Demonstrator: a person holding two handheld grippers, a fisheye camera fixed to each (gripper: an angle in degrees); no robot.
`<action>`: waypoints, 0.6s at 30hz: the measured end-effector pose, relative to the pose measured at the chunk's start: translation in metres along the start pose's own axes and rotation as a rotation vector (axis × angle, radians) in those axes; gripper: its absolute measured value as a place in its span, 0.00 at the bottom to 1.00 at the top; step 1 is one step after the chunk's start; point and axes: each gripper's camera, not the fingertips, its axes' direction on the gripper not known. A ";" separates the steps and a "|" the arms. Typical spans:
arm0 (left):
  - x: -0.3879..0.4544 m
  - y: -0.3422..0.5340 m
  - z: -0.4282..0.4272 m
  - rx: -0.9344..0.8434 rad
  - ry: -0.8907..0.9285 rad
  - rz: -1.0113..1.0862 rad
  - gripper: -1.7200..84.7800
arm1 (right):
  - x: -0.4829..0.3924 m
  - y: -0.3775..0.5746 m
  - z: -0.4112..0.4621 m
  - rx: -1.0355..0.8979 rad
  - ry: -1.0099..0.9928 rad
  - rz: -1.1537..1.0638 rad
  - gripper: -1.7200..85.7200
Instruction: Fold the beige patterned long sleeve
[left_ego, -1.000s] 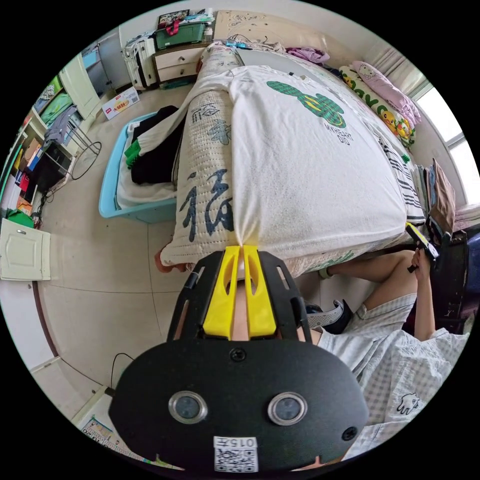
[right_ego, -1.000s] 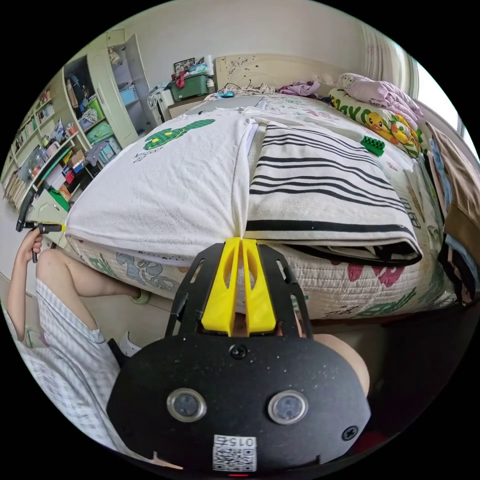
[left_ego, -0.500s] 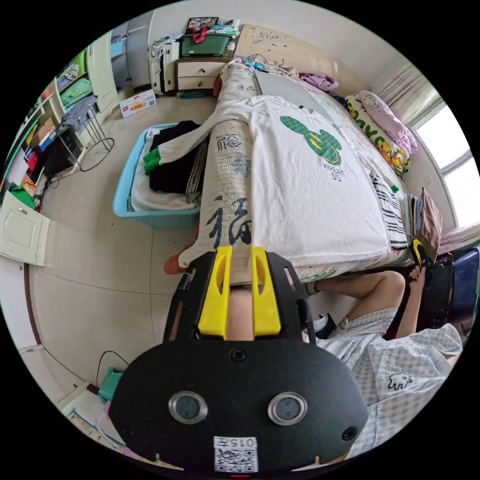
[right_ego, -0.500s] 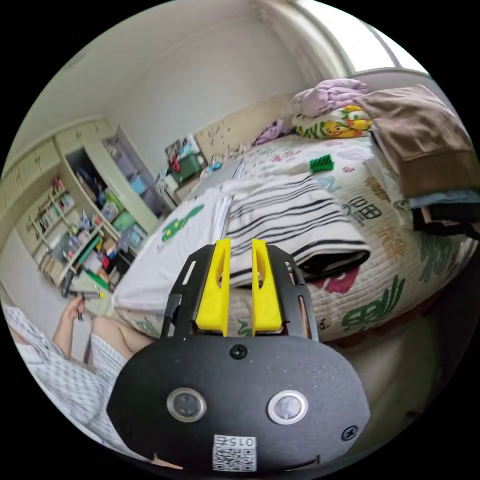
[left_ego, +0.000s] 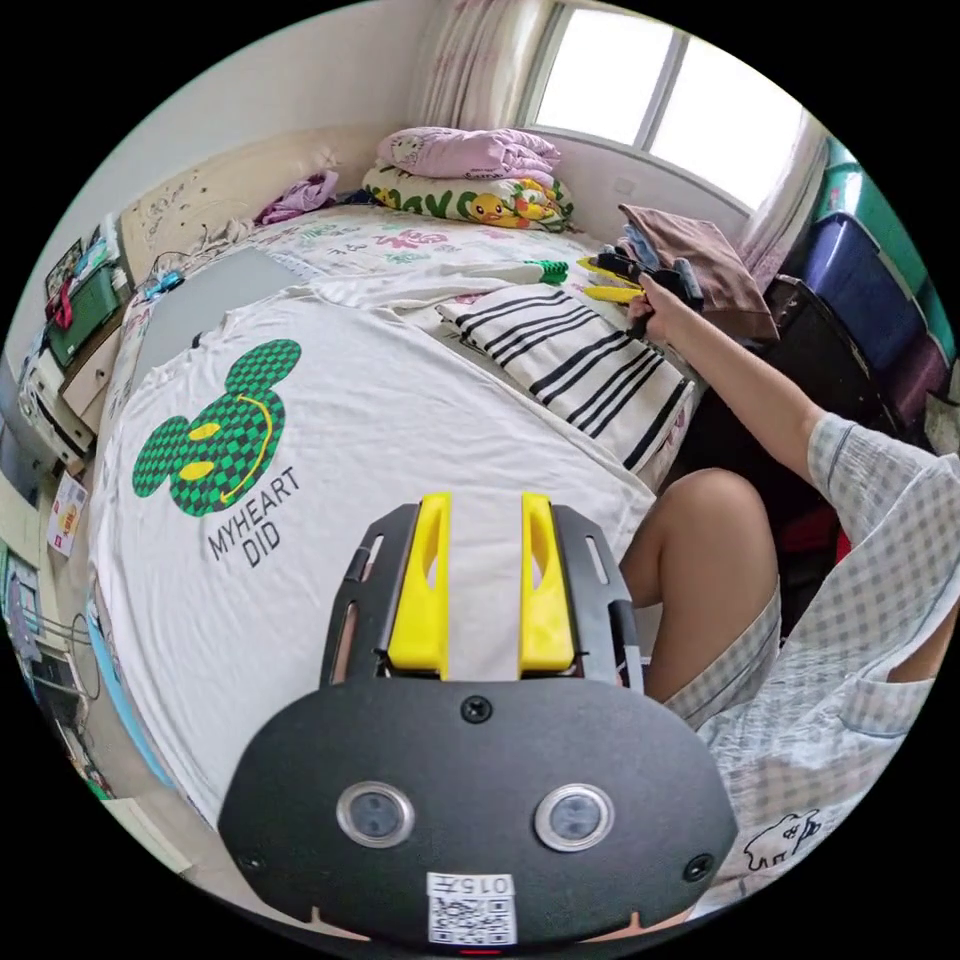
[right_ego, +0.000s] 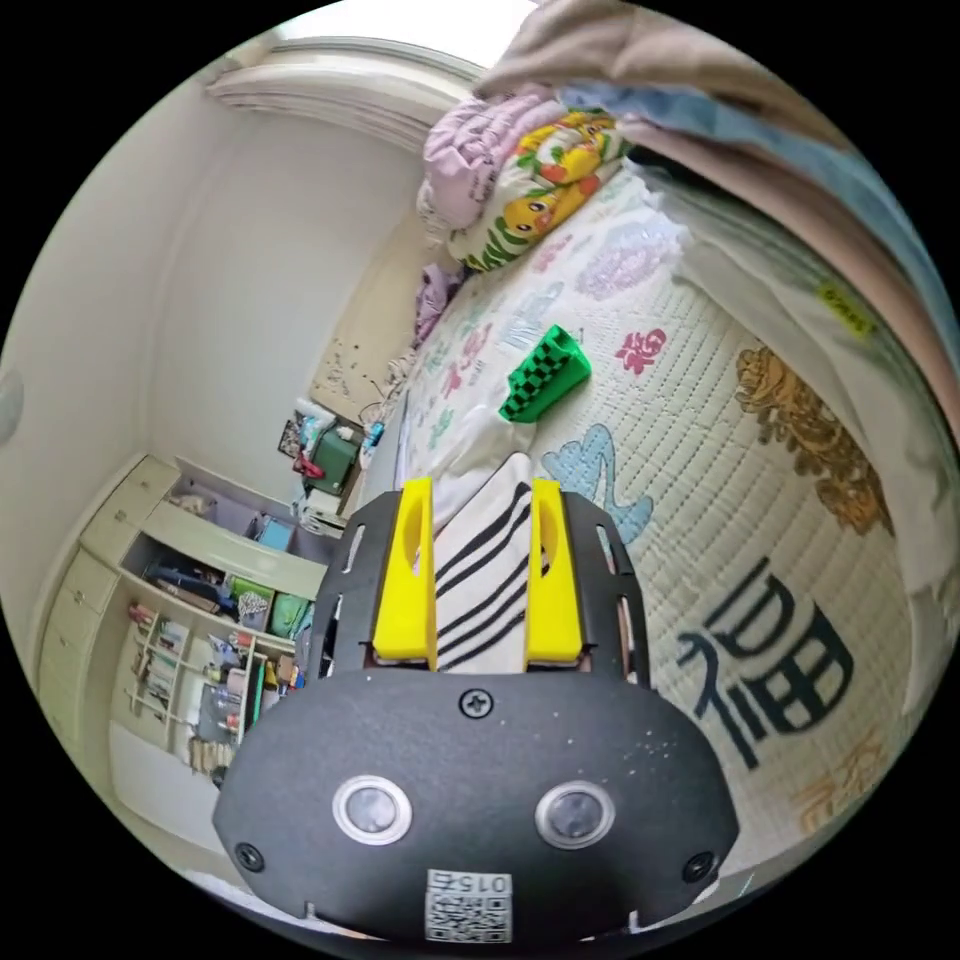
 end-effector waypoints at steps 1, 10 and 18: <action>0.015 -0.008 0.021 -0.024 -0.011 0.039 0.14 | 0.004 -0.007 0.006 -0.008 -0.010 0.020 0.20; 0.010 0.024 0.057 -0.023 -0.016 0.055 0.11 | 0.054 -0.065 0.050 0.133 -0.116 0.248 0.18; -0.042 0.048 0.035 0.012 0.078 -0.003 0.12 | -0.015 -0.050 0.057 0.273 -0.107 0.074 0.06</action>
